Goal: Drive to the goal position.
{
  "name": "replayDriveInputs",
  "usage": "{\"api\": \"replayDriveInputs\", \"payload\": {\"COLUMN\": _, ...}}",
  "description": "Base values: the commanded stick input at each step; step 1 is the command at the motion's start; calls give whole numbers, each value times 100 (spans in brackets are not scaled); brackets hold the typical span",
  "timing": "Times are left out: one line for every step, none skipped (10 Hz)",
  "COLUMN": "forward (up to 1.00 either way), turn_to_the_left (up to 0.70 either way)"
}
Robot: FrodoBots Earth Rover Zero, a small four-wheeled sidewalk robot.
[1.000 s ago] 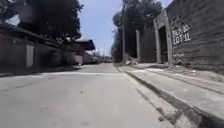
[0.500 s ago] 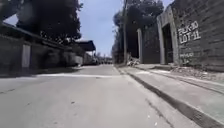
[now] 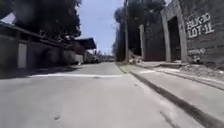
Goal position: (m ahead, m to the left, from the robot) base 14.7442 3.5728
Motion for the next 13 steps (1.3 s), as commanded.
{"api": "replayDriveInputs", "payload": {"forward": 100, "turn_to_the_left": 0}}
{"api": "replayDriveInputs", "payload": {"forward": 100, "turn_to_the_left": 0}}
{"api": "replayDriveInputs", "payload": {"forward": 100, "turn_to_the_left": 0}}
{"api": "replayDriveInputs", "payload": {"forward": 100, "turn_to_the_left": 0}}
{"api": "replayDriveInputs", "payload": {"forward": 100, "turn_to_the_left": 0}}
{"api": "replayDriveInputs", "payload": {"forward": 100, "turn_to_the_left": 0}}
{"api": "replayDriveInputs", "payload": {"forward": 100, "turn_to_the_left": 0}}
{"api": "replayDriveInputs", "payload": {"forward": 100, "turn_to_the_left": 0}}
{"api": "replayDriveInputs", "payload": {"forward": 100, "turn_to_the_left": 0}}
{"api": "replayDriveInputs", "payload": {"forward": 100, "turn_to_the_left": 0}}
{"api": "replayDriveInputs", "payload": {"forward": 100, "turn_to_the_left": 0}}
{"api": "replayDriveInputs", "payload": {"forward": 100, "turn_to_the_left": 0}}
{"api": "replayDriveInputs", "payload": {"forward": 100, "turn_to_the_left": 0}}
